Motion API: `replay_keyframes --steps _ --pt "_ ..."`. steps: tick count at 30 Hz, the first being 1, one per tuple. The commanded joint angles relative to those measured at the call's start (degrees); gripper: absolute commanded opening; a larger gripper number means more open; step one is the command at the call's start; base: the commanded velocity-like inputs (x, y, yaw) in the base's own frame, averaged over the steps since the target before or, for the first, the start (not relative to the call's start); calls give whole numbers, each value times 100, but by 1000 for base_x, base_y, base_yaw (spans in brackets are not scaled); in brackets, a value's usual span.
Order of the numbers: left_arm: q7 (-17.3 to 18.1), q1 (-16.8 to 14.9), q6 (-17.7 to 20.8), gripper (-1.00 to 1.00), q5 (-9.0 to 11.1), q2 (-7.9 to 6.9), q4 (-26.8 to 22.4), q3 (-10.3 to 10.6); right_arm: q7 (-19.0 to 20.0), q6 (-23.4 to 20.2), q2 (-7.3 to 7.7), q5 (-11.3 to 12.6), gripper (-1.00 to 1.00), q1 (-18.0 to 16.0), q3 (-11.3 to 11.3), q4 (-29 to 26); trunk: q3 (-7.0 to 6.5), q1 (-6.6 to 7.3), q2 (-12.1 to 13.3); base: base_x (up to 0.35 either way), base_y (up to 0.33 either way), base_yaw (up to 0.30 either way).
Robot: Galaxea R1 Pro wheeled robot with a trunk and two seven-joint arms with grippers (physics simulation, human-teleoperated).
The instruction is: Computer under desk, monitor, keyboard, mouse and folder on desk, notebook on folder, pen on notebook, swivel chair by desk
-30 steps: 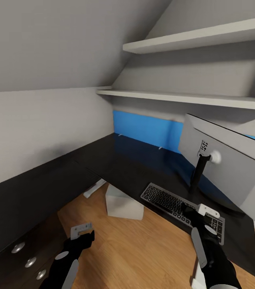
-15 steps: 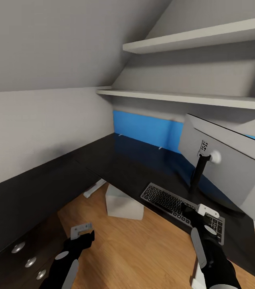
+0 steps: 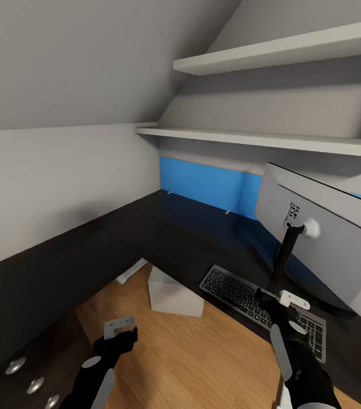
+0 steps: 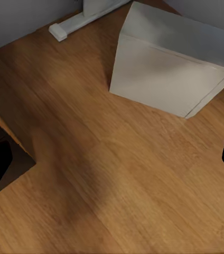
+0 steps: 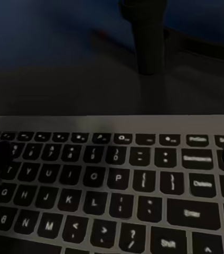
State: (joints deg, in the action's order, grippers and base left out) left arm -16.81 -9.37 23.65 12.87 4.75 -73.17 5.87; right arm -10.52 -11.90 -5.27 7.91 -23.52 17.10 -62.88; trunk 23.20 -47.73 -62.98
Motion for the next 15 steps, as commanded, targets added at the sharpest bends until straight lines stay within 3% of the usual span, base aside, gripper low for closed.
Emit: replay_keyframes --steps 1,4,5,12,15 --pt "-47 -4 18 100 59 -5 -7 38 -20 115 6 45 100 -3 5 109 7 -1 -4 177 -84 0" --pt "-40 -4 17 100 59 -7 -4 63 -23 378 28 44 100 -3 2 254 7 -1 -4 220 -107 0" --pt "-40 -4 17 100 58 -5 0 76 -26 659 40 44 100 -3 -1 337 7 -1 -4 260 -131 0" --pt "-48 -4 19 100 56 -1 3 88 -52 1123 65 38 100 -9 -3 682 7 -1 -4 154 -91 0" --pt "-50 -4 17 100 55 0 4 89 -64 1180 206 36 100 -37 2 1081 7 -1 -4 23 -14 0"
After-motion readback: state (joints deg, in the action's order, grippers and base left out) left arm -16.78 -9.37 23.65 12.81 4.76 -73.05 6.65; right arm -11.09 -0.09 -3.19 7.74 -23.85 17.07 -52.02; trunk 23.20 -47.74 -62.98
